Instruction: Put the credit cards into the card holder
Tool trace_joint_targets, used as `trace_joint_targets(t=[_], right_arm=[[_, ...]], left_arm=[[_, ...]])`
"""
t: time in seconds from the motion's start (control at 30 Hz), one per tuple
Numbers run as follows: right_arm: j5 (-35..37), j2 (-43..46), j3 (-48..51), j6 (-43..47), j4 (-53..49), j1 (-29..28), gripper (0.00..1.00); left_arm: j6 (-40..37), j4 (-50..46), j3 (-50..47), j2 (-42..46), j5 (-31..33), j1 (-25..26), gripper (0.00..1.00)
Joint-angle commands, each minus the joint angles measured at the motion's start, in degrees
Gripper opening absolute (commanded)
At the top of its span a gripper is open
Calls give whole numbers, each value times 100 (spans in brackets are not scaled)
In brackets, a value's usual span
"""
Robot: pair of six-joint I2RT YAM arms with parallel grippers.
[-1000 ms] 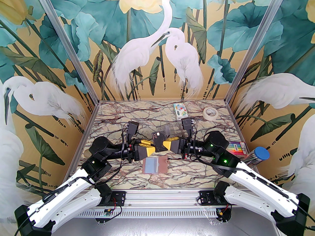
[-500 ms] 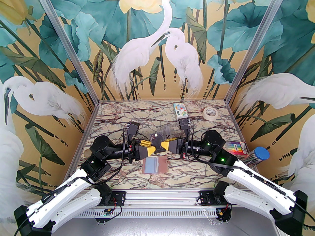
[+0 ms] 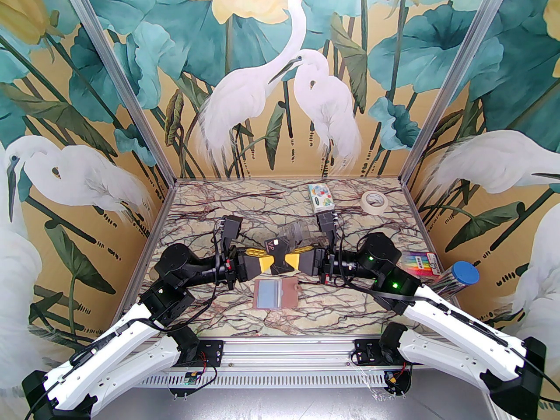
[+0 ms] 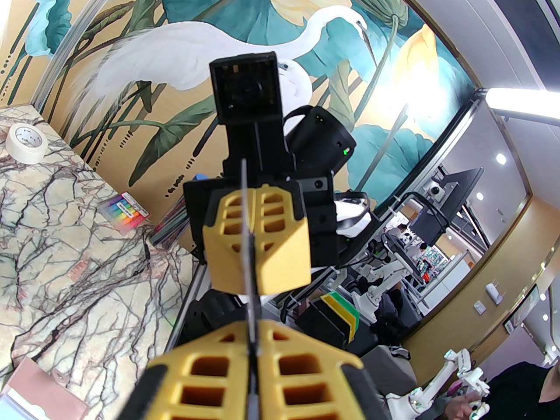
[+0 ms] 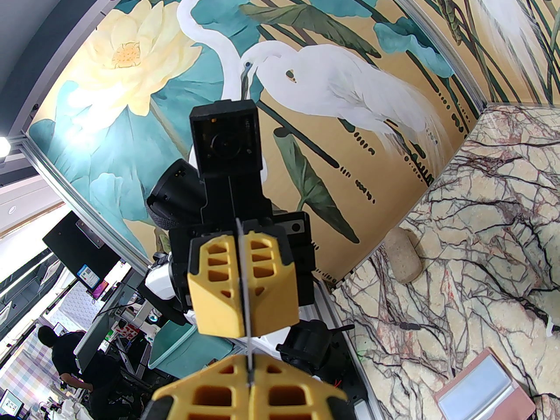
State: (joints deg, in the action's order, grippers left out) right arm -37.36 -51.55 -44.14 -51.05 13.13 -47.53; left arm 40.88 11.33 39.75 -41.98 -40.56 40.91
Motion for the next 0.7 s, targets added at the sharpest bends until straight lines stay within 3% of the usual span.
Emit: trace_joint_targets(t=[0.0,0.17,0.33,0.43,0.67], right_arm=[[-15,-44,17,-10,-42,-37,0],[16,-58,-94,174,-375,-42,1],[98,112,-632,1228,-1928,-37,43],[-10,244,-896,1888,-2727,-28,57],[-341,282,-1006,2380,-3115,-5,60]], left_arm=[[-10,122,-46,41,135,40,1],[-25,52,-64,-15,138,40,0],[-354,-373,-20,-76,-152,40,0],[-493,-602,-20,-137,-385,40,0],[-340,-518,-15,-270,-967,45,0]])
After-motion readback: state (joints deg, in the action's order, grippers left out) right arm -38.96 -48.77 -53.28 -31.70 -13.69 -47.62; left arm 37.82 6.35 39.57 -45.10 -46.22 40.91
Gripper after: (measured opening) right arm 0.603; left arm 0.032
